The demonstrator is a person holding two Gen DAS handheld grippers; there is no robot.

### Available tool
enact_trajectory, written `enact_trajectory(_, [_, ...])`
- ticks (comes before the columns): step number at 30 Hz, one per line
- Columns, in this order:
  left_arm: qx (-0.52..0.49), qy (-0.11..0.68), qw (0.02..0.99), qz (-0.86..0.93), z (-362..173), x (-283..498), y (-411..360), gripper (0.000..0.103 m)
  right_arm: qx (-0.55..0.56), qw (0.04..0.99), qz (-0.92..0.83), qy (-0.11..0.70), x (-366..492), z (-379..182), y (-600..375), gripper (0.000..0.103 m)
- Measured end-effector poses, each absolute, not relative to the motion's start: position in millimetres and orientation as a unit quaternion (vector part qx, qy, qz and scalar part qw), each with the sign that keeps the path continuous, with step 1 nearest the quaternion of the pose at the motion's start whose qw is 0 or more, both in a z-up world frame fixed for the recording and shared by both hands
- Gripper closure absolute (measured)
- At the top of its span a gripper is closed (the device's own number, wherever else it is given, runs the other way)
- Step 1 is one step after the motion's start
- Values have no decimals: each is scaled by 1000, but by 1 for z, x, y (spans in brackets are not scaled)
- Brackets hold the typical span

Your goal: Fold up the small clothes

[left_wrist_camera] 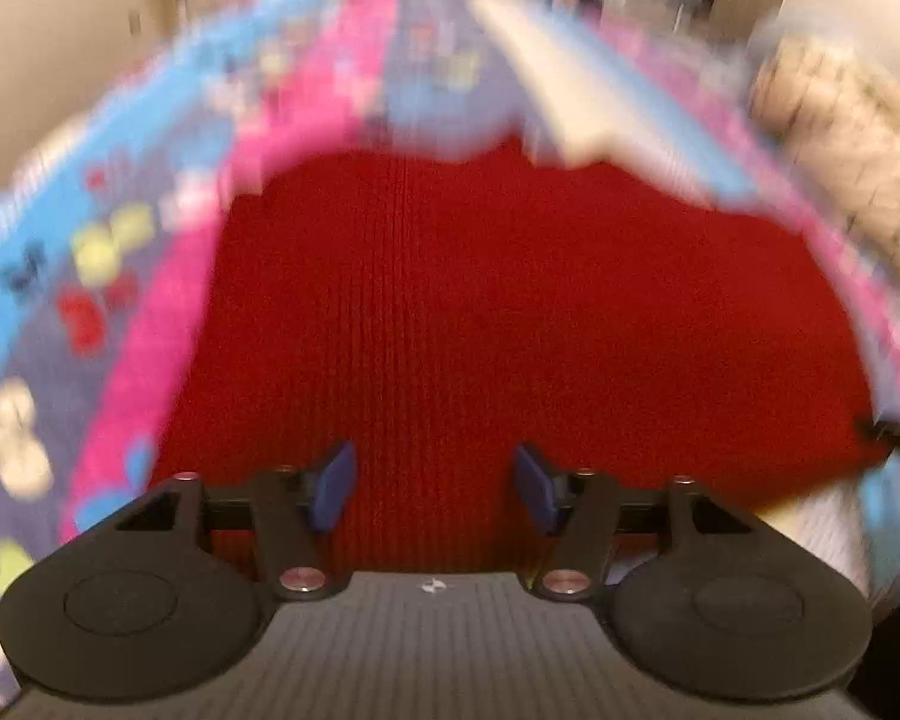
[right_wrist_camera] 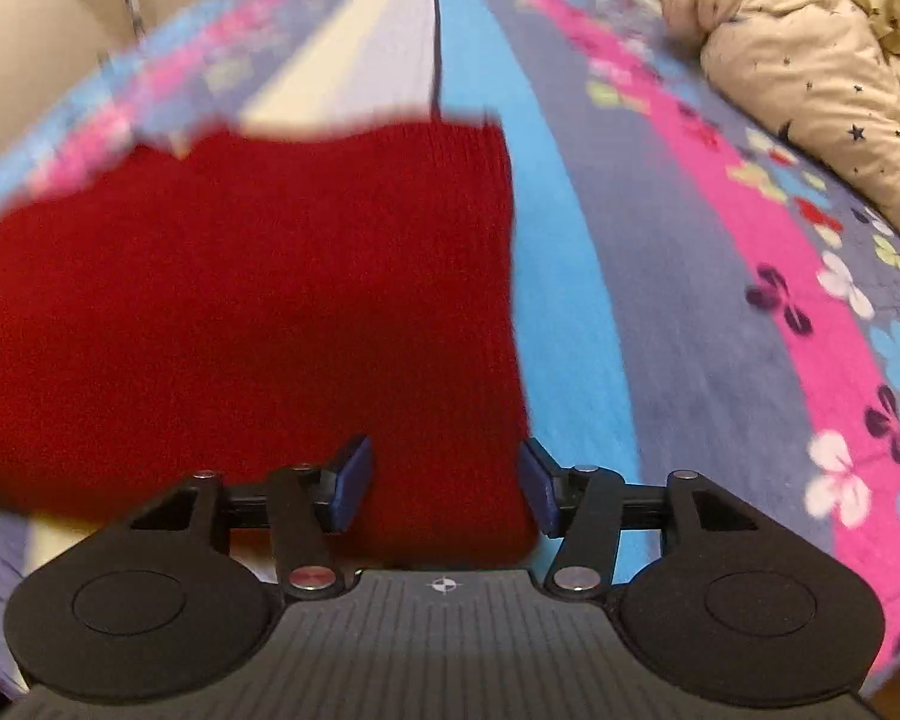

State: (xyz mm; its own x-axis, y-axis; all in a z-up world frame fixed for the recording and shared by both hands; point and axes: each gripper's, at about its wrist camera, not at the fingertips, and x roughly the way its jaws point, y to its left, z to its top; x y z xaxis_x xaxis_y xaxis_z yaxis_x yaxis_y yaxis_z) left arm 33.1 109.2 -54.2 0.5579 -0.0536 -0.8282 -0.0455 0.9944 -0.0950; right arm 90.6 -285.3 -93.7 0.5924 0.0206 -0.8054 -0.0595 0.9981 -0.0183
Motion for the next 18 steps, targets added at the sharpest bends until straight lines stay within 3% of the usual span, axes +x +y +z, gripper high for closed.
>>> enact_trajectory(8, [-49, 441, 896, 3, -40, 23, 105, 36, 27, 918, 19, 394, 82, -71, -295, 41])
enact_trajectory(11, [-101, 434, 895, 9, -35, 15, 110, 32, 22, 920, 6, 391, 82, -71, -298, 41])
enact_trajectory(14, [-172, 434, 884, 26, -36, 5, 126, 19, 33, 922, -20, 385, 81, -69, -305, 42])
enact_trajectory(18, [-271, 454, 847, 57, -47, -13, 148, 19, 58, 927, -62, 367, 82, -62, -321, 42])
